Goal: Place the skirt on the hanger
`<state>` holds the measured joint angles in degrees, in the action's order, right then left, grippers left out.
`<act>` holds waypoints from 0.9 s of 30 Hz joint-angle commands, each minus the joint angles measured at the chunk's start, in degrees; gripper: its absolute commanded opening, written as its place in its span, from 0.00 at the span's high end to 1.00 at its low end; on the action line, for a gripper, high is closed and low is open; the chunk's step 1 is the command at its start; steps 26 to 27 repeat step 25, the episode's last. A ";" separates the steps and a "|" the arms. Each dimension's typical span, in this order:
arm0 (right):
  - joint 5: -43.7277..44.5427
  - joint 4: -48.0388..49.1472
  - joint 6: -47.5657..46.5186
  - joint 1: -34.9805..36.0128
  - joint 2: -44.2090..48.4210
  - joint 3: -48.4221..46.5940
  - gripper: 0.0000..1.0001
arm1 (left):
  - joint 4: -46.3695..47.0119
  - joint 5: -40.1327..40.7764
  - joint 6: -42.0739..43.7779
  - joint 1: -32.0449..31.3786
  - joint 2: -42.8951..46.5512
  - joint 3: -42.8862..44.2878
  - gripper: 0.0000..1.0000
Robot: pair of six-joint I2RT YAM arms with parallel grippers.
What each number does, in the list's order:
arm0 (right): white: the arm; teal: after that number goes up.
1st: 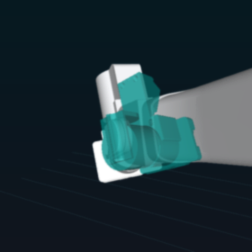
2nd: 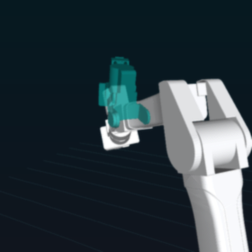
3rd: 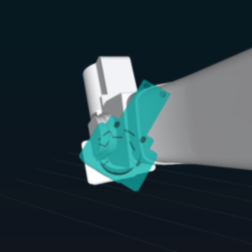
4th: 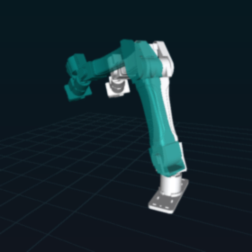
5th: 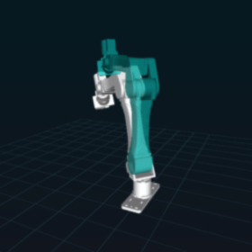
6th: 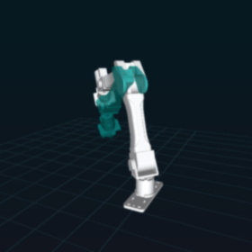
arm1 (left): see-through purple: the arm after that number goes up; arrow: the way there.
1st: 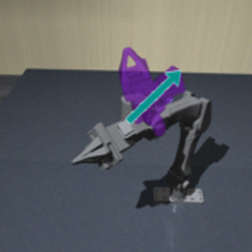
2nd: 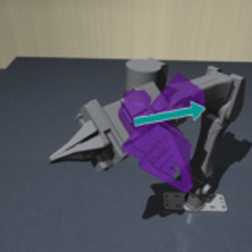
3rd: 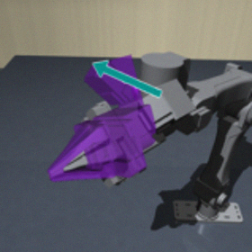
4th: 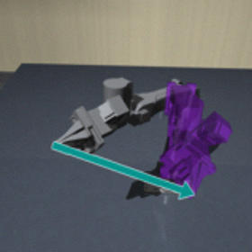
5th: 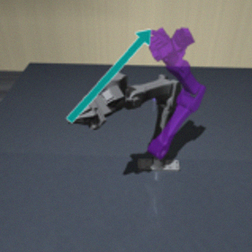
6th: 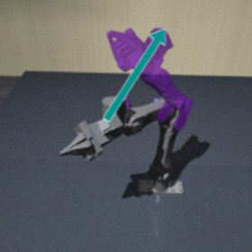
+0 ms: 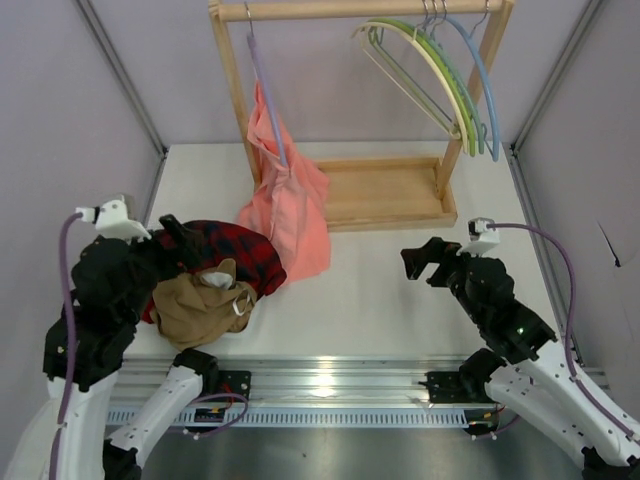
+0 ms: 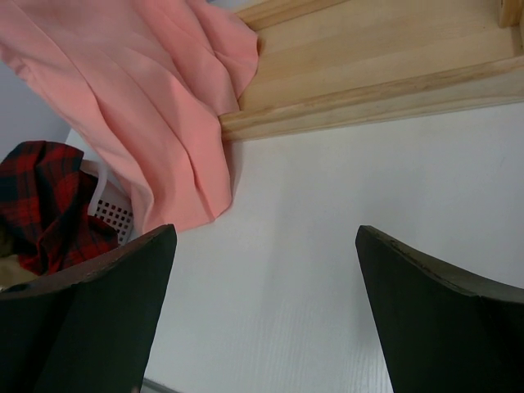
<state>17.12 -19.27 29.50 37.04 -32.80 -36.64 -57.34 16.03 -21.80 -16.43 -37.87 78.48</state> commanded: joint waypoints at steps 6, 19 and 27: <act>1.25 2.57 0.56 0.58 6.08 2.54 0.01 | 1.17 -3.64 -5.35 0.43 12.11 -14.92 0.01; 0.36 3.80 0.47 0.67 4.41 1.31 0.01 | 6.89 -6.36 -4.92 0.43 13.70 -20.38 0.01; 2.92 3.89 -0.22 0.76 4.85 1.49 0.00 | 8.91 -7.77 -4.57 0.43 14.14 -21.35 0.00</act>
